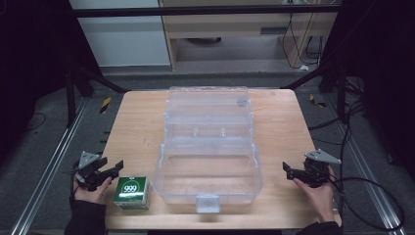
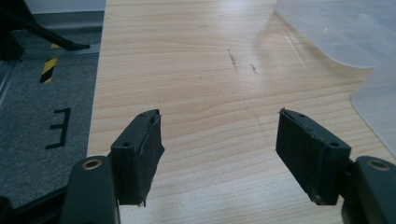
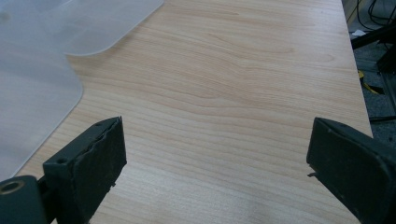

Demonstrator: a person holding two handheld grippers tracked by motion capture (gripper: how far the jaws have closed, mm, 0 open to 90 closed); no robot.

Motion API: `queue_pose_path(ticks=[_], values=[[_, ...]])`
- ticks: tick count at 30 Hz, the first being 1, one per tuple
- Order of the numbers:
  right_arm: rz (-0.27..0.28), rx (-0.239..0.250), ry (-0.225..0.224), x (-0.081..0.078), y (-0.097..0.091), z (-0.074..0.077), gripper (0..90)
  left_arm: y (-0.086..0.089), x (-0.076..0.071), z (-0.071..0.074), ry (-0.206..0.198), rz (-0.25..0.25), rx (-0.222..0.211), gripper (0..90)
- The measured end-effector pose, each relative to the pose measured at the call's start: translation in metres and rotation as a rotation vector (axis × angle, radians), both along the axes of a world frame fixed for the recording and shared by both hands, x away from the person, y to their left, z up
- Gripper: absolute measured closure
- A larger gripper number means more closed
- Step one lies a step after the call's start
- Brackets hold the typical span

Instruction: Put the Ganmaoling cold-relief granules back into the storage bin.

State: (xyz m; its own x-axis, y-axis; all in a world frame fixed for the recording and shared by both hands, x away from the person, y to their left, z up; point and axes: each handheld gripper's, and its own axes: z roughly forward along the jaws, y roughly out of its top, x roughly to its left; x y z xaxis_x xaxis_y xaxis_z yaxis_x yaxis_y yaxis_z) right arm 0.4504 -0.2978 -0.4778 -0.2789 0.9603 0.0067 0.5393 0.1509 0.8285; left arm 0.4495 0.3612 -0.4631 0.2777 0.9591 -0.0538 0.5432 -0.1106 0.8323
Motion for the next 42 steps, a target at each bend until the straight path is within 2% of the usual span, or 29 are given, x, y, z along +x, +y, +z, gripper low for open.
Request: queue_pose_path(ticks=[6, 8, 9, 10, 13, 14, 15, 19, 23, 24, 29, 31, 34, 37, 40, 42], values=[[0.024, -0.009, -0.003, -0.003, 0.003, 0.001, 5.7, -0.005, 0.001, 0.009, -0.01, -0.07, 0.02, 30.3], [0.021, -0.012, -0.001, -0.003, 0.004, 0.001, 5.8, -0.006, 0.001, 0.011, -0.011, -0.082, 0.025, 29.9], [0.018, -0.012, 0.003, -0.004, 0.004, 0.002, 6.2, -0.009, 0.001, 0.014, -0.012, -0.11, 0.03, 29.8], [0.015, -0.013, 0.003, -0.005, 0.004, 0.002, 6.2, -0.009, 0.001, 0.014, -0.012, -0.11, 0.03, 29.8], [0.01, -0.022, 0.001, -0.006, 0.004, 0.002, 6.3, -0.014, 0.001, 0.018, -0.009, -0.158, 0.042, 29.4], [0.01, -0.022, 0.001, -0.006, 0.004, 0.002, 6.3, -0.014, 0.001, 0.018, -0.009, -0.158, 0.042, 29.0], [0.008, -0.019, 0.001, -0.007, 0.003, 0.003, 6.3, -0.016, 0.0, 0.019, -0.003, -0.186, 0.058, 28.9], [0.012, -0.041, 0.0, -0.009, 0.004, 0.001, 6.2, -0.019, -0.002, 0.024, 0.002, -0.232, 0.076, 28.4], [0.011, -0.054, 0.001, -0.009, 0.005, 0.0, 6.1, -0.018, -0.003, 0.028, 0.008, -0.258, 0.084, 27.5], [0.014, -0.063, 0.002, -0.01, 0.006, -0.001, 5.9, -0.016, -0.004, 0.032, 0.007, -0.27, 0.1, 27.2], [0.019, -0.066, 0.004, -0.01, 0.007, 0.0, 5.7, -0.012, -0.007, 0.043, 0.009, -0.312, 0.111, 24.4], [0.021, -0.069, 0.005, -0.01, 0.007, 0.0, 5.5, -0.01, -0.01, 0.052, 0.011, -0.352, 0.124, 23.7], [0.023, -0.077, 0.003, -0.01, 0.006, 0.0, 5.3, -0.01, -0.011, 0.057, 0.01, -0.381, 0.127, 22.6], [0.024, -0.082, 0.003, -0.011, 0.006, 0.0, 5.2, -0.011, -0.012, 0.065, 0.011, -0.438, 0.141, 21.3], [0.023, -0.087, 0.002, -0.011, 0.007, -0.001, 5.2, -0.012, -0.012, 0.068, 0.018, -0.467, 0.142, 20.7], [0.024, -0.091, -0.001, -0.011, 0.007, -0.001, 5.0, -0.014, -0.012, 0.073, 0.032, -0.504, 0.161, 20.3]])
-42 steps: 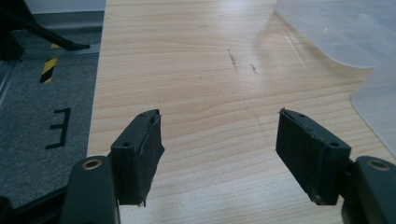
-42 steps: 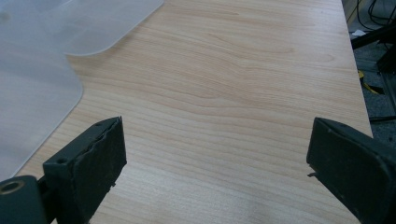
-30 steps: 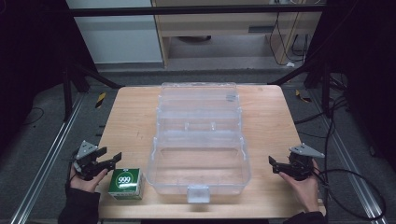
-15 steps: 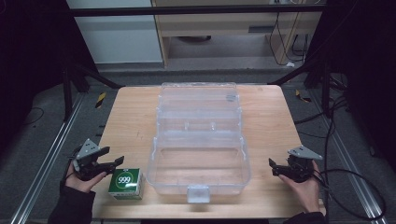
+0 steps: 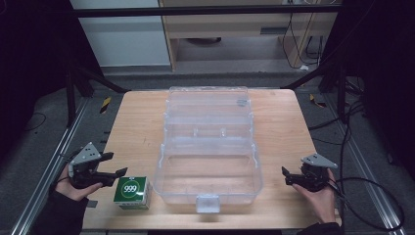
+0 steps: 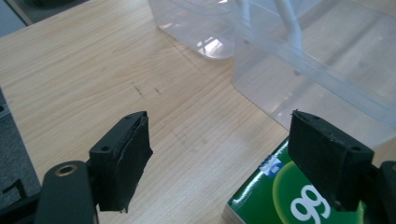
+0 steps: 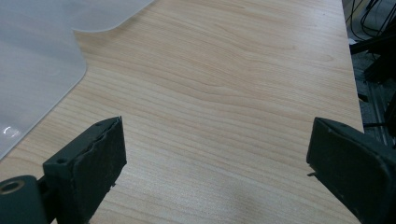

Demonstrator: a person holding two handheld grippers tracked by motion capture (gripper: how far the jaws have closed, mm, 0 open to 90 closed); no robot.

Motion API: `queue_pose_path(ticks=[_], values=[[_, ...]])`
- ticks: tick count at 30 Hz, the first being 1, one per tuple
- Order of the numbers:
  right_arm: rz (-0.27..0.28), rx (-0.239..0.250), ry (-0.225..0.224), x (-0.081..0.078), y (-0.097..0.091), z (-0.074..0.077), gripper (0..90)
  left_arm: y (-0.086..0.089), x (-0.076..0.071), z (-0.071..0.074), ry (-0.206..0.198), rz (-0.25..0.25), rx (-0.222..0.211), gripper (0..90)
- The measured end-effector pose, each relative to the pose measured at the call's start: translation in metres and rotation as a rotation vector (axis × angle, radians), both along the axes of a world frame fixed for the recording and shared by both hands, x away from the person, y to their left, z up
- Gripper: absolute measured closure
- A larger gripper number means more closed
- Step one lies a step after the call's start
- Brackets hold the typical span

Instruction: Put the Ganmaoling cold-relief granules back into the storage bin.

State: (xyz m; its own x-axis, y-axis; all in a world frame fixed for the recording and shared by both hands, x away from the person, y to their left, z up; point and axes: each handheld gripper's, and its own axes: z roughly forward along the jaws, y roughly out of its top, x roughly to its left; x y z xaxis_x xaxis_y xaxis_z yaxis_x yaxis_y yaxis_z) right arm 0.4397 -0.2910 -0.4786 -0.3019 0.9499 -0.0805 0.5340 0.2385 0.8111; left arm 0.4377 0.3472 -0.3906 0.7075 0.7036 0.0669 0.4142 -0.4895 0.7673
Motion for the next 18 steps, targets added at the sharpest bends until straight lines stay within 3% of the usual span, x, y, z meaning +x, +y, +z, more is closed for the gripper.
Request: queue_pose_path(ticks=[7, 8, 11, 12, 14, 17, 18], values=[[0.009, -0.014, 0.007, 0.0, 0.001, -0.001, 4.4, -0.004, 0.0, 0.007, 0.038, -0.068, 0.051, 18.9], [0.012, -0.019, 0.005, 0.0, 0.001, -0.002, 4.4, -0.005, 0.0, 0.008, 0.048, -0.1, 0.081, 18.6], [0.011, -0.02, 0.003, 0.0, 0.001, -0.002, 4.4, -0.007, -0.002, 0.009, 0.055, -0.127, 0.104, 18.3], [0.01, -0.02, 0.002, 0.0, 0.001, -0.002, 4.4, -0.01, -0.003, 0.011, 0.062, -0.17, 0.132, 18.0], [0.008, -0.021, 0.001, 0.001, 0.001, -0.002, 4.3, -0.011, -0.004, 0.011, 0.066, -0.19, 0.141, 17.6], [0.009, -0.019, 0.007, 0.001, 0.001, -0.002, 4.1, -0.016, -0.006, 0.012, 0.087, -0.266, 0.178, 16.9], [0.009, -0.019, 0.007, 0.001, 0.001, -0.002, 4.1, -0.016, -0.006, 0.012, 0.087, -0.266, 0.178, 16.3]])
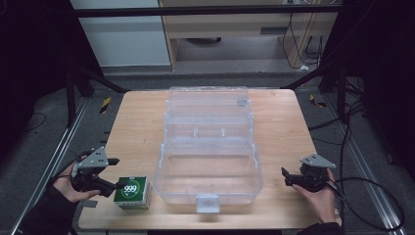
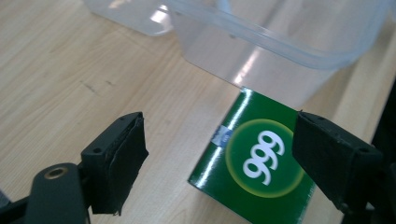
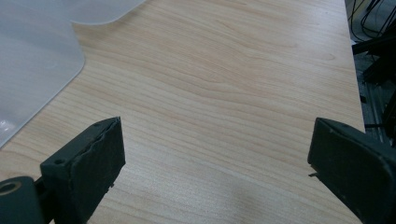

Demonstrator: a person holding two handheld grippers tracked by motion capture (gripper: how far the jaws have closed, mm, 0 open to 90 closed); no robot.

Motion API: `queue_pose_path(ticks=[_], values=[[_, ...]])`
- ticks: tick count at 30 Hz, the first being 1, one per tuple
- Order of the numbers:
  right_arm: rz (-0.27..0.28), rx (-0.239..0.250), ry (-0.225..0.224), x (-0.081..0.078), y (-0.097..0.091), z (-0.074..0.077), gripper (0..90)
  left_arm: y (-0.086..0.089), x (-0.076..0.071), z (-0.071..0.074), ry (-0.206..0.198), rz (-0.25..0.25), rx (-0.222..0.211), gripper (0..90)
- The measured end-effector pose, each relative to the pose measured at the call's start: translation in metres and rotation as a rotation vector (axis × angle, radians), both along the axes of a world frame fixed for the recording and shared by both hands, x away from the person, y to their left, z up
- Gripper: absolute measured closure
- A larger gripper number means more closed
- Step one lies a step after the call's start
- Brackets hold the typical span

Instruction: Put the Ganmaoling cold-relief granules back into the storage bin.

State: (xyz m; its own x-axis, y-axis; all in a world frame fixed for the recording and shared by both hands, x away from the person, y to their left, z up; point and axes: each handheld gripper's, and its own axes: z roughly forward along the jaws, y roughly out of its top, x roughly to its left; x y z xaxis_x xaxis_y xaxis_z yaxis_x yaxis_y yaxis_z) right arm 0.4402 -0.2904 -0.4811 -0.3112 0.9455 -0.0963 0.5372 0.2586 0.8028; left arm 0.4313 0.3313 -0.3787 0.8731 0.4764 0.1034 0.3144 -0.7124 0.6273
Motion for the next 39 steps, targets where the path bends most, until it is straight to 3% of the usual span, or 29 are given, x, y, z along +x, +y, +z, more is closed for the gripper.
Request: queue_pose_path(ticks=[5, 10, 16, 22, 26, 39], values=[[0.001, -0.003, 0.004, 0.0, 0.0, -0.001, 3.8, -0.007, -0.002, 0.0, 0.023, -0.091, 0.054, 15.1], [0.007, -0.016, 0.014, 0.001, 0.0, -0.002, 3.4, -0.012, -0.003, 0.0, 0.036, -0.138, 0.101, 12.2], [0.01, -0.022, 0.025, 0.001, 0.001, -0.003, 3.1, -0.016, -0.003, -0.001, 0.045, -0.16, 0.134, 8.2], [0.011, -0.027, 0.033, 0.002, 0.002, -0.004, 2.9, -0.025, -0.002, -0.007, 0.069, -0.189, 0.216, 6.2], [0.015, -0.033, 0.033, 0.002, 0.002, -0.004, 2.8, -0.029, 0.0, -0.01, 0.079, -0.202, 0.248, 5.4], [0.025, -0.046, 0.053, 0.003, 0.003, -0.006, 2.2, -0.041, 0.004, -0.02, 0.107, -0.249, 0.291, 3.1]])
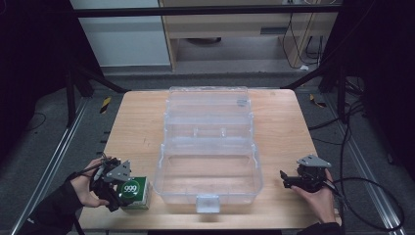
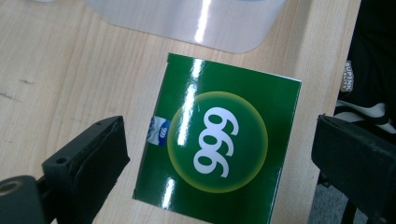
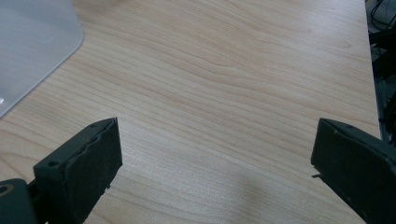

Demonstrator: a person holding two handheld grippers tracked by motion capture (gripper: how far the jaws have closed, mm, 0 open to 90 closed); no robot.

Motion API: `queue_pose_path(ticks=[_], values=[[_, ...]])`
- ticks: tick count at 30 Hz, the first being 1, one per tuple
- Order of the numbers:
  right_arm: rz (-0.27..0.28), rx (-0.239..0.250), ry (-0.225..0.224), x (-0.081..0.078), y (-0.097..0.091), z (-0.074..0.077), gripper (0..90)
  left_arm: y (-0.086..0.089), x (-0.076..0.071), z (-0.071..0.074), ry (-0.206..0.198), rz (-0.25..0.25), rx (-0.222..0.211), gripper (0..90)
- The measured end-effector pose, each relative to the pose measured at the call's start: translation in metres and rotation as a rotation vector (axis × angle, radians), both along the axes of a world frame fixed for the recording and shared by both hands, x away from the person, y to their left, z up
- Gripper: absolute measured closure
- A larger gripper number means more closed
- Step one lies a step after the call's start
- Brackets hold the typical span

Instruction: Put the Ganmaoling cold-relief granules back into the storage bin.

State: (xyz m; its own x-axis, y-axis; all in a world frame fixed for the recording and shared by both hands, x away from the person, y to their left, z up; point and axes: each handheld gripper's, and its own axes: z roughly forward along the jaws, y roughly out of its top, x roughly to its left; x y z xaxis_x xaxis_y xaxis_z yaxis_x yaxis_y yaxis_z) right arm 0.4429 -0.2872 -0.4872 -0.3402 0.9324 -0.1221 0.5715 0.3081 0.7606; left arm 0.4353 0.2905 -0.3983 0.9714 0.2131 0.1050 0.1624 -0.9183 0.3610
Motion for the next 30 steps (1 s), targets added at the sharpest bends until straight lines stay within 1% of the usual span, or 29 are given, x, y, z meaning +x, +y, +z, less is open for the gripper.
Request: queue_pose_path(ticks=[4, 6, 11, 15, 16, 18, 20, 21, 25, 27, 30], values=[[0.0, -0.002, 0.004, 0.0, 0.001, -0.001, 2.0, -0.002, 0.003, -0.004, -0.001, 0.005, 0.0, 3.1], [0.004, -0.009, 0.008, 0.0, 0.001, -0.001, 2.1, -0.002, 0.004, -0.005, -0.002, 0.003, 0.008, 3.0], [0.01, -0.021, 0.01, 0.001, 0.001, -0.002, 2.1, -0.004, 0.005, -0.011, 0.017, -0.005, 0.021, 2.6], [0.007, -0.015, 0.018, 0.001, 0.001, -0.003, 2.1, -0.005, 0.006, -0.017, 0.028, -0.005, 0.044, 2.4], [0.007, -0.015, 0.018, 0.001, 0.001, -0.003, 2.1, -0.005, 0.006, -0.017, 0.028, -0.005, 0.044, 2.3], [0.01, -0.018, 0.021, 0.001, 0.001, -0.003, 2.1, -0.005, 0.008, -0.022, 0.045, -0.002, 0.056, 2.4], [0.011, -0.019, 0.02, 0.001, 0.001, -0.004, 2.1, -0.006, 0.009, -0.024, 0.044, -0.007, 0.061, 2.4], [0.014, -0.019, 0.022, 0.001, 0.001, -0.004, 2.1, -0.006, 0.01, -0.028, 0.056, -0.002, 0.061, 2.5], [0.016, -0.022, 0.026, 0.001, 0.002, -0.005, 2.1, -0.006, 0.012, -0.031, 0.062, -0.005, 0.069, 2.6], [0.018, -0.026, 0.029, 0.002, 0.002, -0.005, 2.1, -0.007, 0.014, -0.034, 0.081, -0.003, 0.076, 2.7], [0.02, -0.023, 0.031, 0.002, 0.002, -0.005, 2.1, -0.008, 0.015, -0.037, 0.091, -0.006, 0.081, 3.5]])
